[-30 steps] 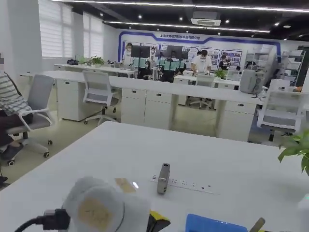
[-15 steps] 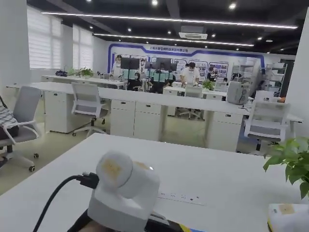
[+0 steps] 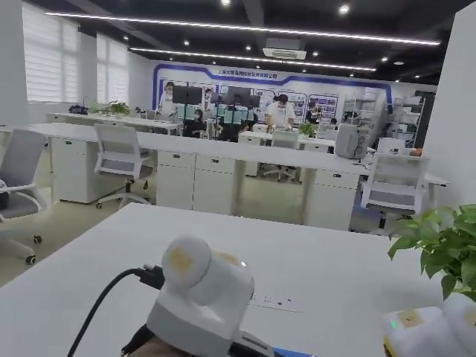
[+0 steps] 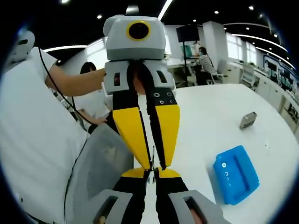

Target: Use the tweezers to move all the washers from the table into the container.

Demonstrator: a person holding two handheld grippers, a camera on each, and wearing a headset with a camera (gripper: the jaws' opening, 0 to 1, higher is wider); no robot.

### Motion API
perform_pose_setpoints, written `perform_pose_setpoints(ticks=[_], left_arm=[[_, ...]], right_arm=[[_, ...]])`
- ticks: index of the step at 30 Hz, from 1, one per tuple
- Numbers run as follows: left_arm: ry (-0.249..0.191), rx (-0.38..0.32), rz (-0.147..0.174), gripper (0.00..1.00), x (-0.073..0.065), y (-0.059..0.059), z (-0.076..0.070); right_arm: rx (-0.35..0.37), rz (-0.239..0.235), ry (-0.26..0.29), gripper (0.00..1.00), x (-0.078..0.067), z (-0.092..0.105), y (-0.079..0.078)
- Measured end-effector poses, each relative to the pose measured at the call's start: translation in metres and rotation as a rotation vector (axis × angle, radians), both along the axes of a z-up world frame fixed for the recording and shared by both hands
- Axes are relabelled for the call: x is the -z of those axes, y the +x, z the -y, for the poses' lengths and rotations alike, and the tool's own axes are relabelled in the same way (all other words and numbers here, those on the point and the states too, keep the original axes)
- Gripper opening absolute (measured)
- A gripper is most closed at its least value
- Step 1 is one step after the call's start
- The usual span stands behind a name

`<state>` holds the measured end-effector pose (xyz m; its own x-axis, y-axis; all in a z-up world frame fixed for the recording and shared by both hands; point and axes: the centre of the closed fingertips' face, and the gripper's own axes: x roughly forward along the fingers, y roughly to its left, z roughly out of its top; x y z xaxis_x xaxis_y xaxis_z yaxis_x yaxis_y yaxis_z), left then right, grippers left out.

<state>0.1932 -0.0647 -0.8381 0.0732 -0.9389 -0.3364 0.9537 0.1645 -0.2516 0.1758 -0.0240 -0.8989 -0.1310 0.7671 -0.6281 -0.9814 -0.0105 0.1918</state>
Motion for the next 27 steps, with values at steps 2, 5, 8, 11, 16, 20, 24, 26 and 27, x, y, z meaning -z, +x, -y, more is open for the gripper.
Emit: perform_pose_setpoints(ticks=[2,5,8,11,16,20,24,26,27], left_arm=[[-0.006,0.017,-0.006,0.00,-0.002,-0.002,0.001],[-0.005,0.026,0.016,0.00,-0.005,-0.002,0.002],[0.007,0.040,0.048,0.00,-0.005,-0.002,0.002],[0.019,0.078,0.079,0.00,-0.007,-0.006,0.001],[0.019,0.109,0.109,0.00,-0.011,-0.007,0.001],[-0.076,0.109,0.098,0.00,-0.031,-0.005,0.003],[-0.123,0.104,0.094,0.00,-0.046,-0.002,0.002],[-0.125,0.102,0.106,0.00,-0.047,-0.001,0.002],[-0.123,0.101,0.109,0.00,-0.047,-0.001,0.002]], right_arm=[[-0.010,-0.003,0.006,0.03,-0.002,0.000,-0.001],[-0.015,-0.011,0.020,0.03,-0.004,0.000,-0.001],[-0.019,0.006,0.021,0.03,-0.004,0.001,0.000],[-0.021,-0.017,0.039,0.04,-0.006,0.000,-0.004],[0.000,-0.042,0.046,0.05,-0.007,0.003,-0.003],[0.002,-0.051,0.042,0.08,-0.005,0.005,-0.004],[-0.002,-0.055,-0.003,0.08,0.007,0.007,-0.010],[0.013,-0.061,0.002,0.08,0.009,0.008,-0.008],[0.019,-0.064,0.009,0.07,0.008,0.009,-0.007]])
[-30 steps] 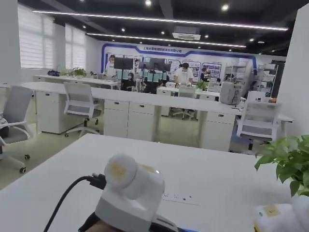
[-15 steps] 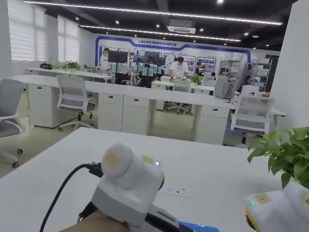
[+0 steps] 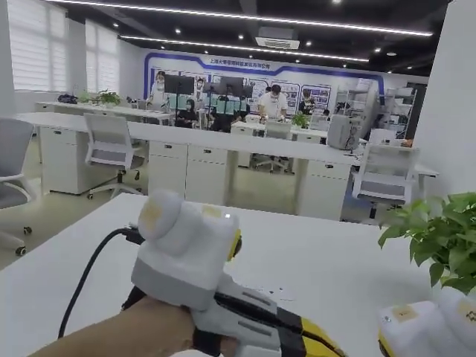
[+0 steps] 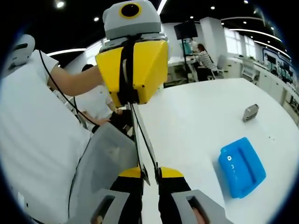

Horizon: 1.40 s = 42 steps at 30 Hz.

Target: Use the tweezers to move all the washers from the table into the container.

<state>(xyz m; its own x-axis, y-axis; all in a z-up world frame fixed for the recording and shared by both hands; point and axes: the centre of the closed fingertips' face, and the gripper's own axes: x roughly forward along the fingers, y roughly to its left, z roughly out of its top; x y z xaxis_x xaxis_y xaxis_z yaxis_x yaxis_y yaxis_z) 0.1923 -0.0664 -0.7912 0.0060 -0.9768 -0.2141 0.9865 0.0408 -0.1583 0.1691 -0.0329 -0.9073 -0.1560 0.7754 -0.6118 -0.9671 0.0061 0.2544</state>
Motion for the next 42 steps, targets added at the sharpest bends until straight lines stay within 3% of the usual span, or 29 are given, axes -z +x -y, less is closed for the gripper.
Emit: perform_pose_setpoints(ticks=[14,16,21,24,27,30,34,36,37,42], left_arm=[[-0.012,-0.029,0.012,0.00,-0.003,0.012,-0.004],[-0.022,-0.038,0.009,0.00,-0.004,0.013,-0.004],[-0.030,-0.053,0.002,0.00,0.000,0.015,-0.007],[-0.007,-0.069,-0.001,0.00,0.007,0.017,-0.012],[0.040,-0.074,-0.011,0.00,0.020,0.017,-0.018],[0.101,-0.076,-0.021,0.00,0.033,0.015,-0.024],[0.181,-0.071,-0.047,0.00,0.053,0.014,-0.032],[0.253,-0.058,-0.022,0.00,0.066,0.013,-0.036],[0.266,-0.054,-0.013,0.00,0.068,0.013,-0.037],[0.368,-0.030,-0.014,0.00,0.085,0.010,-0.044]], right_arm=[[0.121,-0.018,0.132,0.09,-0.023,0.004,0.017],[0.129,0.000,0.138,0.07,-0.024,0.004,0.019],[0.128,-0.017,0.133,0.05,-0.021,0.004,0.018],[0.116,0.029,0.091,0.04,-0.013,0.007,0.021],[0.109,0.031,0.052,0.03,-0.003,0.010,0.023],[0.090,0.103,-0.009,0.03,0.007,0.016,0.027],[0.071,0.112,-0.068,0.02,0.019,0.018,0.025],[0.053,0.130,-0.100,0.02,0.025,0.021,0.025],[0.053,0.129,-0.103,0.02,0.025,0.022,0.026],[0.043,0.149,-0.125,0.03,0.028,0.024,0.026]])
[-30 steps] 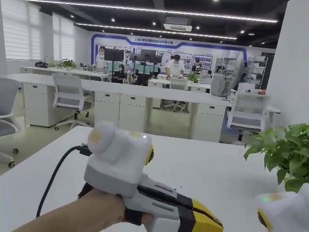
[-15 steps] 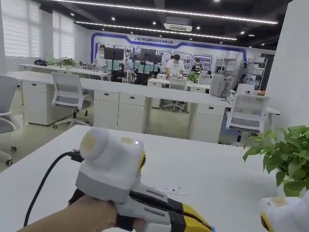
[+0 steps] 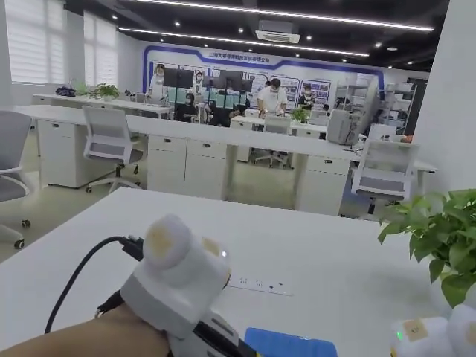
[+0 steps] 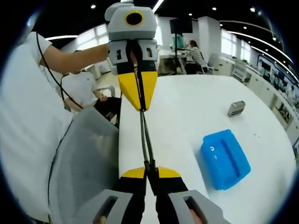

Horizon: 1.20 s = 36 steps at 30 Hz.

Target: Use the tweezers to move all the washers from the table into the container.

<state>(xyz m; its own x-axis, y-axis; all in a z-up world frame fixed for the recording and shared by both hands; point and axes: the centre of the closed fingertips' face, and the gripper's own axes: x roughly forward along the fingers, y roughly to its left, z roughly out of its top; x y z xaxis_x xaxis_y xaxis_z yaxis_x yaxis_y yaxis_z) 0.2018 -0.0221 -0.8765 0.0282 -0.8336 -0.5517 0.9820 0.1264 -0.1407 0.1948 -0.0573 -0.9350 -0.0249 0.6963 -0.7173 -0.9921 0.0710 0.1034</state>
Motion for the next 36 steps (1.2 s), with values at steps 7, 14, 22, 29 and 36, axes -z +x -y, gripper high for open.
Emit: perform_pose_setpoints(ticks=[7,14,22,29,36], left_arm=[[0.065,0.044,0.009,0.00,0.020,-0.013,0.006],[0.059,-0.008,-0.020,0.00,0.031,-0.005,-0.002],[0.122,-0.033,-0.054,0.08,0.058,0.001,-0.009],[0.210,0.055,-0.142,0.20,0.090,-0.009,-0.005],[0.255,0.125,-0.229,0.11,0.104,-0.015,-0.010]], right_arm=[[-0.013,0.032,-0.014,0.01,0.001,-0.004,0.004],[-0.033,0.038,-0.071,0.01,0.020,-0.001,0.004],[-0.034,0.024,-0.062,0.01,0.022,-0.002,0.004],[-0.067,0.031,-0.041,0.01,0.017,-0.007,-0.001],[-0.091,0.037,-0.039,0.01,0.018,-0.005,-0.005]])
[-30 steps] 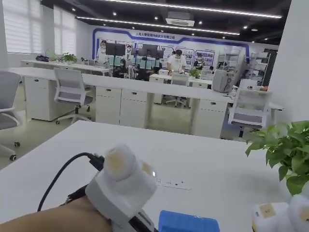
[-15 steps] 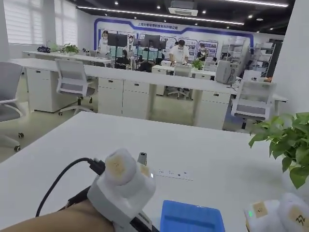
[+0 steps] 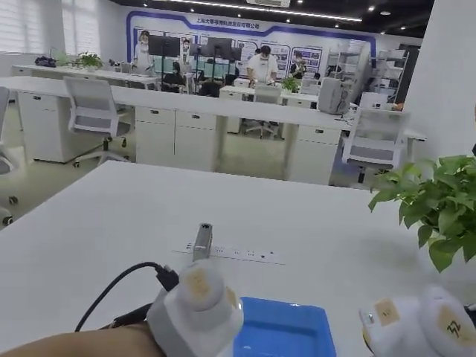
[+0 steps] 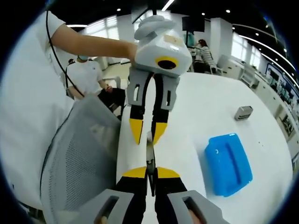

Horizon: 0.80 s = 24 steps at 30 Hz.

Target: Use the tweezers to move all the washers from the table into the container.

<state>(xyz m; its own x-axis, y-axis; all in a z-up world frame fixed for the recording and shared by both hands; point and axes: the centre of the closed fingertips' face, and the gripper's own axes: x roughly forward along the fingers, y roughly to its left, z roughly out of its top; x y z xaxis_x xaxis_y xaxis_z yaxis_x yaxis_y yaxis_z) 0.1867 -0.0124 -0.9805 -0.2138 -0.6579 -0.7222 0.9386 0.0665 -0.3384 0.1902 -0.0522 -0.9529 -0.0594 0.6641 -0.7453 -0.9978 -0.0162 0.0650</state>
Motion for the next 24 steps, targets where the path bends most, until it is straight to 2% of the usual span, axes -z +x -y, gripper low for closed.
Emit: perform_pose_setpoints(ticks=[1,3,5,7,8,10,12,14,15,16,18,19,21,24], left_arm=[[-0.001,-0.004,-0.002,0.09,0.001,0.002,0.000],[0.006,-0.011,-0.042,0.05,0.002,0.001,-0.001],[0.003,-0.015,-0.039,0.03,0.003,0.004,-0.002],[0.016,-0.033,-0.061,0.03,0.004,0.005,-0.002],[0.019,-0.037,-0.059,0.02,0.004,0.006,-0.002],[0.019,-0.045,-0.033,0.01,0.005,0.008,-0.001],[0.046,-0.069,0.023,0.00,0.008,0.015,-0.001],[0.062,-0.040,0.087,0.00,0.010,0.016,0.000],[0.070,-0.028,0.125,0.00,0.010,0.017,0.002],[0.085,-0.027,0.143,0.00,0.012,0.017,0.002],[0.132,-0.006,0.174,0.00,0.018,0.015,0.001],[0.144,-0.009,0.203,0.00,0.021,0.016,0.003],[0.159,-0.011,0.216,0.00,0.025,0.014,0.004],[0.198,-0.017,0.264,0.00,0.031,0.014,0.006]], right_arm=[[-0.002,0.000,0.000,0.01,0.001,0.000,-0.001],[-0.009,0.006,-0.003,0.01,0.004,0.001,-0.002],[-0.008,0.006,0.000,0.01,0.006,0.002,-0.001],[-0.004,0.006,0.003,0.01,0.008,0.002,0.001],[0.001,0.007,0.003,0.01,0.009,0.002,0.002],[0.012,0.026,-0.016,0.02,0.014,0.003,0.006],[0.019,0.031,-0.024,0.03,0.018,0.004,0.008],[0.031,0.029,-0.052,0.06,0.025,0.007,0.010],[0.031,0.045,-0.085,0.04,0.031,0.011,0.012],[0.025,0.056,-0.091,0.05,0.034,0.012,0.013],[0.044,0.039,-0.086,0.05,0.038,0.012,0.014],[0.056,0.028,-0.093,0.05,0.042,0.013,0.014],[0.063,0.028,-0.107,0.06,0.048,0.015,0.014],[0.077,0.030,-0.138,0.07,0.058,0.018,0.015]])
